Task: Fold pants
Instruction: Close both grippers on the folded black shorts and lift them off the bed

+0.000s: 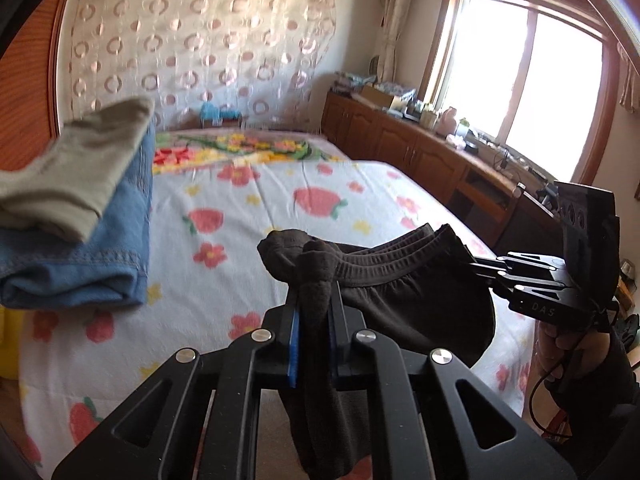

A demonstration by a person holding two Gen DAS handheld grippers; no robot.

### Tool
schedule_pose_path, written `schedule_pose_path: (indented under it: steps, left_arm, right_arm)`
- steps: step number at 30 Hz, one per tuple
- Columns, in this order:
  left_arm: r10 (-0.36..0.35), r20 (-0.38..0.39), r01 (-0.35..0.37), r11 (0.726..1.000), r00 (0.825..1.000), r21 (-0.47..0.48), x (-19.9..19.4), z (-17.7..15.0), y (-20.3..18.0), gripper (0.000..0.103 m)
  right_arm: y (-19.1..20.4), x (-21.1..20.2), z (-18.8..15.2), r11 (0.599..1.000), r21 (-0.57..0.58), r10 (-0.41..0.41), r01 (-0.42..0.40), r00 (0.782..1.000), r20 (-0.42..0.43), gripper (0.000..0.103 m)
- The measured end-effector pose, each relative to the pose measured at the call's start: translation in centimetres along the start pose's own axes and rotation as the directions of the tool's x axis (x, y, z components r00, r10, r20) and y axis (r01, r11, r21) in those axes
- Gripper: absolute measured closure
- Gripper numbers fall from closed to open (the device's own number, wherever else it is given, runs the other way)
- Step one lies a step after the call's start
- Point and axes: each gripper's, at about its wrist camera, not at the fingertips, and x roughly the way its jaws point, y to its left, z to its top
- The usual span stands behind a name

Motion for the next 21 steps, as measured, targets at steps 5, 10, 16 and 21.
schedule_pose_path:
  steps: [5, 10, 16, 21]
  left_arm:
    - [-0.002, 0.054, 0.0, 1.0, 0.999, 0.029, -1.9, 1.4, -0.8, 0.091]
    - [0.004, 0.103, -0.009, 0.999, 0.995, 0.053, -3.7, 2.6, -1.4, 0.091]
    - [0.011, 0.145, -0.02, 0.998, 0.989, 0.063, -5.1, 3.5, -1.2, 0.091]
    - [0.021, 0.168, -0.032, 0.997, 0.986, 0.063, -5.9, 3.6, -0.8, 0.091]
  right_arm:
    - [0.8, -1.8, 0.9, 1.0, -0.028, 0.003, -0.002, 0.999, 0.048, 0.09]
    - [1.4, -3.2, 1.6, 0.999, -0.054, 0.006, -0.001, 0.996, 0.089, 0.09]
    - [2.1, -4.5, 2.3, 0.995, -0.095, 0.012, 0.0, 0.992, 0.125, 0.09]
    - [2.4, -4.6, 2.7, 0.993, -0.115, 0.021, -0.004, 0.99, 0.142, 0.09]
